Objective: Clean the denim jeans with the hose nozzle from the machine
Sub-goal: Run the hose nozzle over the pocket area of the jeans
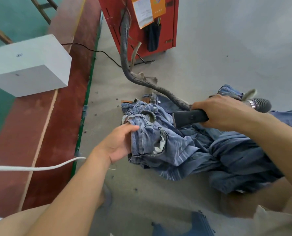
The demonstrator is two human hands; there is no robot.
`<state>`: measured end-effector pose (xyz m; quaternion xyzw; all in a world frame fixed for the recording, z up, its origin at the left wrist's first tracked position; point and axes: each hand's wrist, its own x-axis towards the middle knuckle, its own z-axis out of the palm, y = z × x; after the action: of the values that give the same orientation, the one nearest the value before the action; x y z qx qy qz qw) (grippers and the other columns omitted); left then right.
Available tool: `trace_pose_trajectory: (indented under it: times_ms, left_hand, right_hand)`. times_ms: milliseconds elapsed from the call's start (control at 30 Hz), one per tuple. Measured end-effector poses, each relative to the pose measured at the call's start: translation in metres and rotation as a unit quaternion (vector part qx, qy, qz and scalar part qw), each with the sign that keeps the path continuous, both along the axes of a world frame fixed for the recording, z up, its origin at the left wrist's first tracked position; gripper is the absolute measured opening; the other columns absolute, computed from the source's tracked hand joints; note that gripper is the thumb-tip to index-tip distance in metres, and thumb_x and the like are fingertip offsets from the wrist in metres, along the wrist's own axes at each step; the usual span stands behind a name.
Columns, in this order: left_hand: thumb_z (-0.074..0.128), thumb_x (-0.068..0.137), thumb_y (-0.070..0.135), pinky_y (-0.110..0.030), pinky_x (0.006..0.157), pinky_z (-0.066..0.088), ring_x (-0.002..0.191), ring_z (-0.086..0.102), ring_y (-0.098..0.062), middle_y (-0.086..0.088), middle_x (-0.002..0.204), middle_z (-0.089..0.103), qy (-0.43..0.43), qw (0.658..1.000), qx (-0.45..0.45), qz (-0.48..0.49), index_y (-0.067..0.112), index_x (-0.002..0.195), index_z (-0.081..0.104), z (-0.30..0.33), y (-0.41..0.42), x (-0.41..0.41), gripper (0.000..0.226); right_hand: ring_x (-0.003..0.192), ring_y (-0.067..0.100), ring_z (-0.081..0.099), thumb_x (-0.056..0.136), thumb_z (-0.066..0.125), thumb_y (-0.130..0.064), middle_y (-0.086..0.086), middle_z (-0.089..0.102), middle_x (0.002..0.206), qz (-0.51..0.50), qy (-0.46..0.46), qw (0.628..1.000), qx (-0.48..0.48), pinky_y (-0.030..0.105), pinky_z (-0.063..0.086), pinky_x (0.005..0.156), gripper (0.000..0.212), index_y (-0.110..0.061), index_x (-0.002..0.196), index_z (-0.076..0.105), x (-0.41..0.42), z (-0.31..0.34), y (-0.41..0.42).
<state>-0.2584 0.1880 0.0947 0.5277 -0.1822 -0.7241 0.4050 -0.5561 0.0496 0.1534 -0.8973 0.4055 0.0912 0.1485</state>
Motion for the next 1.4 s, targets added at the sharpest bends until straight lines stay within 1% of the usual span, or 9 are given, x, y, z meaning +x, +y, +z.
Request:
trace_pose_trajectory:
  times_ms: [167, 567, 767, 867, 1000, 1100, 1167, 1300, 1400]
  left_hand:
    - [0.044, 0.103, 0.030, -0.050, 0.104, 0.053, 0.132, 0.058, -0.039, -0.025, 0.143, 0.059, 0.045, 0.999, -0.012, -0.027, 0.001, 0.140, 0.060, 0.009, -0.002, 0.002, 0.050]
    - [0.030, 0.112, 0.031, -0.038, 0.090, 0.056, 0.114, 0.070, -0.028, -0.016, 0.124, 0.073, -0.135, 0.990, -0.043, 0.008, 0.010, 0.126, 0.070, 0.013, -0.004, 0.004, 0.047]
    - [0.017, 0.108, 0.059, -0.049, 0.098, 0.056, 0.123, 0.062, -0.036, -0.024, 0.142, 0.059, 0.053, 0.997, -0.021, -0.048, 0.007, 0.146, 0.055, 0.022, -0.008, -0.013, 0.075]
    - [0.028, 0.106, 0.061, -0.044, 0.096, 0.058, 0.116, 0.067, -0.032, -0.020, 0.135, 0.064, 0.059, 0.998, -0.010, -0.014, 0.007, 0.142, 0.059, 0.027, -0.012, -0.011, 0.072]
    - [0.063, 0.098, 0.036, -0.042, 0.090, 0.060, 0.103, 0.072, -0.029, -0.017, 0.121, 0.070, 0.047, 0.991, -0.046, 0.118, 0.000, 0.123, 0.072, 0.013, -0.021, 0.016, 0.045]
    - [0.077, 0.084, 0.054, -0.052, 0.106, 0.050, 0.119, 0.065, -0.026, -0.007, 0.131, 0.066, -0.159, 0.986, 0.018, -0.037, 0.011, 0.132, 0.061, -0.020, -0.012, 0.015, 0.067]
    - [0.084, 0.081, 0.048, -0.054, 0.099, 0.056, 0.112, 0.071, -0.028, -0.008, 0.123, 0.072, -0.246, 0.947, 0.112, -0.174, 0.013, 0.126, 0.061, -0.053, 0.005, 0.006, 0.062]
    - [0.071, 0.093, 0.005, -0.043, 0.086, 0.063, 0.079, 0.074, -0.020, -0.013, 0.095, 0.074, -0.254, 0.959, 0.097, -0.081, 0.004, 0.104, 0.066, -0.096, 0.003, 0.006, 0.012]
    - [0.065, 0.100, 0.026, -0.038, 0.100, 0.051, 0.110, 0.066, -0.017, -0.004, 0.131, 0.069, -0.245, 0.968, 0.055, 0.027, 0.018, 0.129, 0.065, -0.097, -0.008, 0.012, 0.030]
  right_hand:
    - [0.080, 0.027, 0.065, 0.084, 0.066, -0.024, -0.006, 0.065, 0.089, 0.050, 0.045, 0.998, -0.005, 0.041, 0.056, 0.068, 0.025, -0.037, 0.104, 0.060, 0.031, -0.021, 0.014]
    - [0.074, 0.015, 0.062, 0.083, 0.077, -0.035, -0.019, 0.064, 0.076, -0.012, -0.135, 0.991, 0.012, 0.027, 0.042, 0.058, 0.032, -0.046, 0.110, 0.063, 0.029, 0.015, 0.009]
    - [0.084, 0.020, 0.064, 0.091, 0.067, -0.039, -0.010, 0.069, 0.095, 0.083, -0.087, 0.993, -0.001, 0.038, 0.052, 0.070, 0.025, -0.038, 0.115, 0.062, 0.056, 0.014, 0.045]
    - [0.082, 0.018, 0.063, 0.092, 0.069, -0.039, -0.009, 0.069, 0.093, 0.060, -0.158, 0.986, 0.010, 0.037, 0.050, 0.070, 0.027, -0.036, 0.118, 0.062, 0.063, 0.022, 0.043]
    - [0.073, 0.017, 0.056, 0.090, 0.074, -0.042, -0.007, 0.061, 0.085, -0.019, -0.209, 0.978, 0.004, 0.031, 0.040, 0.061, 0.035, -0.031, 0.118, 0.057, 0.048, 0.028, 0.019]
    - [0.074, 0.021, 0.052, 0.089, 0.075, -0.044, -0.006, 0.060, 0.084, -0.043, -0.198, 0.979, -0.012, 0.031, 0.037, 0.060, 0.035, -0.032, 0.117, 0.056, 0.030, 0.023, 0.006]
    - [0.073, 0.022, 0.052, 0.090, 0.075, -0.045, -0.005, 0.062, 0.083, -0.041, -0.181, 0.982, -0.020, 0.036, 0.038, 0.065, 0.036, -0.034, 0.117, 0.055, 0.021, 0.018, 0.002]
    - [0.067, 0.009, 0.052, 0.091, 0.074, -0.044, -0.014, 0.058, 0.078, -0.005, -0.136, 0.990, -0.033, 0.038, 0.043, 0.063, 0.034, -0.039, 0.115, 0.051, 0.009, 0.007, -0.001]
    - [0.070, 0.007, 0.055, 0.092, 0.073, -0.041, -0.018, 0.056, 0.080, 0.025, -0.072, 0.997, -0.006, 0.040, 0.046, 0.064, 0.033, -0.041, 0.114, 0.048, 0.004, 0.002, 0.001]
